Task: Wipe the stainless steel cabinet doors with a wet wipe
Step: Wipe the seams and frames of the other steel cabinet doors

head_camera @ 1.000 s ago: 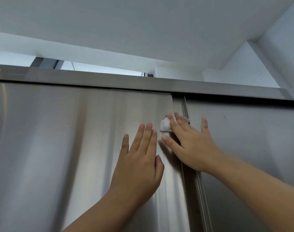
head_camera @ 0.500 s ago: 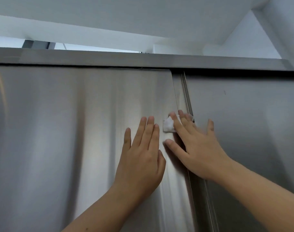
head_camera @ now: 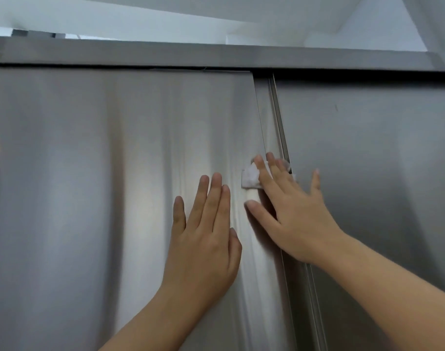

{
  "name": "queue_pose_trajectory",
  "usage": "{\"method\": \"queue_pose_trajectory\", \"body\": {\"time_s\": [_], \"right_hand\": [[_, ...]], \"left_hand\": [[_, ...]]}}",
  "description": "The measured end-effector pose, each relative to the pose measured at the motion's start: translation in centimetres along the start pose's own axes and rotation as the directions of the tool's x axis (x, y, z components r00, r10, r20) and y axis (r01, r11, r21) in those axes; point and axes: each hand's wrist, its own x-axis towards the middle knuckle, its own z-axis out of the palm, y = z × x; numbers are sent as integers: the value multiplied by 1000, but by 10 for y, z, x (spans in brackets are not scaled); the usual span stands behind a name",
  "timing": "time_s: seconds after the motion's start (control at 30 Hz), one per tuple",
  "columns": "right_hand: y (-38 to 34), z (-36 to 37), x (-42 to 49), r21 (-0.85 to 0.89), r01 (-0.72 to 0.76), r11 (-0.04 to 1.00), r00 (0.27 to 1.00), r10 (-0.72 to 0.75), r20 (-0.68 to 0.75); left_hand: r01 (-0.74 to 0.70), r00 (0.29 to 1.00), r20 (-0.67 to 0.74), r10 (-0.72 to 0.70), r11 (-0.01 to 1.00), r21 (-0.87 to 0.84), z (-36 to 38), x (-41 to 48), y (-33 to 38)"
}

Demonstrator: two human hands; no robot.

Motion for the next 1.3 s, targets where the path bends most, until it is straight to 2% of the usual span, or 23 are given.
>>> {"method": "queue_pose_trajectory", "body": {"time_s": [0.17, 0.33, 0.43, 0.53, 0.63, 0.83, 1.07, 1.3], "right_hand": [[-2, 5, -27, -54, 14, 998, 999, -11, 53], [-4, -7, 1, -32, -43, 999, 995, 46, 87], [-9, -3, -4, -7, -68, 998, 996, 69, 57], [-10, 13, -35, 10, -28, 1000, 1000, 28, 4], [-10, 24, -59, 45, -13, 999, 1000, 12, 28], [-8, 26, -57, -17, -3, 1000, 1000, 2, -28], [-13, 39, -65, 66, -16, 998, 996, 22, -87], [-14, 49, -89, 36, 35, 999, 993, -31, -115]], "left_hand": [[-2, 997, 75, 1, 1000, 12, -8, -24, 2], [-5, 993, 115, 3, 1000, 14, -11, -38, 4], [4, 994, 111, -5, 1000, 12, -11, -38, 6], [5, 995, 100, -5, 1000, 5, -11, -40, 6], [-2, 995, 99, 3, 1000, -2, -11, -42, 8], [-48, 993, 108, 49, 999, -13, -12, -51, 12], [-51, 989, 135, 52, 999, -12, -13, -61, 17], [-98, 984, 151, 97, 995, 0, -17, -68, 13]]}}
